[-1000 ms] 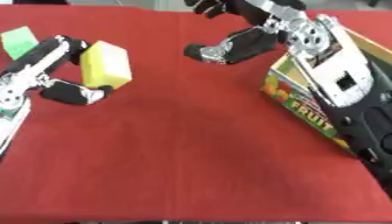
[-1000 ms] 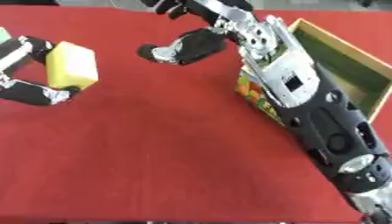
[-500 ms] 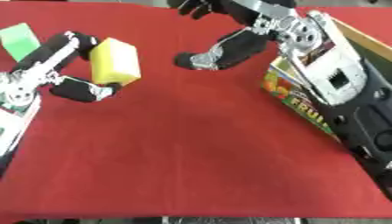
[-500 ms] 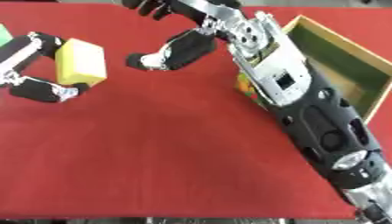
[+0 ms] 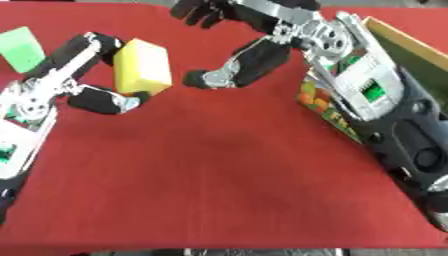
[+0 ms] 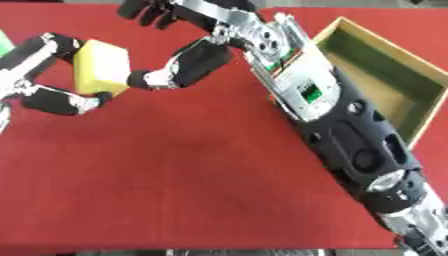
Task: Pick up the objects with one hand, pass them to the other hand, and then place them into the box on the other side of the table.
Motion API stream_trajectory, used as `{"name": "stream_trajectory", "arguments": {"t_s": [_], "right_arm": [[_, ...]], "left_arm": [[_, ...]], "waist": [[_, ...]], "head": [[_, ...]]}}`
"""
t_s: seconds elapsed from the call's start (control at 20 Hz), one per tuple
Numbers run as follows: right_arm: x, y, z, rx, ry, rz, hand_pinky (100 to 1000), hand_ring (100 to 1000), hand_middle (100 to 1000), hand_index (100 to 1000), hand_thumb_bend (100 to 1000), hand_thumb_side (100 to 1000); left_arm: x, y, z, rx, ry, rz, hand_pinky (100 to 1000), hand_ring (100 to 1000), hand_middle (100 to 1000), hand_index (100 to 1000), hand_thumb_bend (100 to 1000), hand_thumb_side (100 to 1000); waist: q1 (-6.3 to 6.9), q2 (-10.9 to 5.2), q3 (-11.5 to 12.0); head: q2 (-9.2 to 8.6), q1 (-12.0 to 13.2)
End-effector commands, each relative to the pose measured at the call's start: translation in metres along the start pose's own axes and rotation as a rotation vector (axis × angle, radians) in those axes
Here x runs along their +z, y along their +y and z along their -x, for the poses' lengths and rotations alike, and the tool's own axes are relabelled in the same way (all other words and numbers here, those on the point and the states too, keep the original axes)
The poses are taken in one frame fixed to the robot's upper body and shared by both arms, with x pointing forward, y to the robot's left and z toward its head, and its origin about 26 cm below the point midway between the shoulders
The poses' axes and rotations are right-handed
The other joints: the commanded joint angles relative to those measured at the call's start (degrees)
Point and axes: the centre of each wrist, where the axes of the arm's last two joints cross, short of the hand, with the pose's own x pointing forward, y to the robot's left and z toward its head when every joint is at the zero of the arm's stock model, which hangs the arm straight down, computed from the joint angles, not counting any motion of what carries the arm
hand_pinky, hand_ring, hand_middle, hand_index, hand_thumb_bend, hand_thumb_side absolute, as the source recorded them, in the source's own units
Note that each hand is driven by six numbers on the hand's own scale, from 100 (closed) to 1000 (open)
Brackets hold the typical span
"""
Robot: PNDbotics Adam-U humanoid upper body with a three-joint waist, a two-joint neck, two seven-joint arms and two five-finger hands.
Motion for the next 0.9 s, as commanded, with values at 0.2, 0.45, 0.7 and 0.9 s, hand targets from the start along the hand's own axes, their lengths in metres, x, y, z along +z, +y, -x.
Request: {"name": "stream_trajectory", "arguments": {"t_s": [0.2, 0.45, 0.7, 0.9], "right_arm": [[0.008, -0.010, -0.017, 0.032, -0.030, 0.010, 836, 835, 794, 815, 507, 236], [0.007, -0.009, -0.020, 0.043, -0.024, 0.003, 837, 837, 796, 815, 507, 238], [0.006, -0.009, -0.020, 0.067, -0.015, 0.002, 838, 839, 798, 817, 504, 242], [0.004, -0.008, -0.017, 0.086, 0.004, -0.004, 839, 840, 798, 818, 500, 248]], "left_arm": [[-0.005, 0.006, -0.010, -0.035, -0.038, -0.031, 728, 599, 490, 524, 206, 149], [-0.009, 0.004, -0.017, -0.029, -0.059, -0.039, 724, 594, 484, 523, 203, 151], [-0.012, 0.002, -0.025, -0.027, -0.092, -0.040, 724, 593, 484, 524, 204, 148], [-0.013, 0.000, -0.029, -0.029, -0.108, -0.039, 722, 593, 483, 524, 204, 146]], "waist": [[0.00, -1.30, 0.24], [-0.09, -1.24, 0.45], [-0.13, -1.20, 0.49], [-0.08, -1.16, 0.45]], "head": [[-0.25, -0.44], [-0.31, -0.58], [-0.39, -0.68], [-0.38, -0.83]]}}
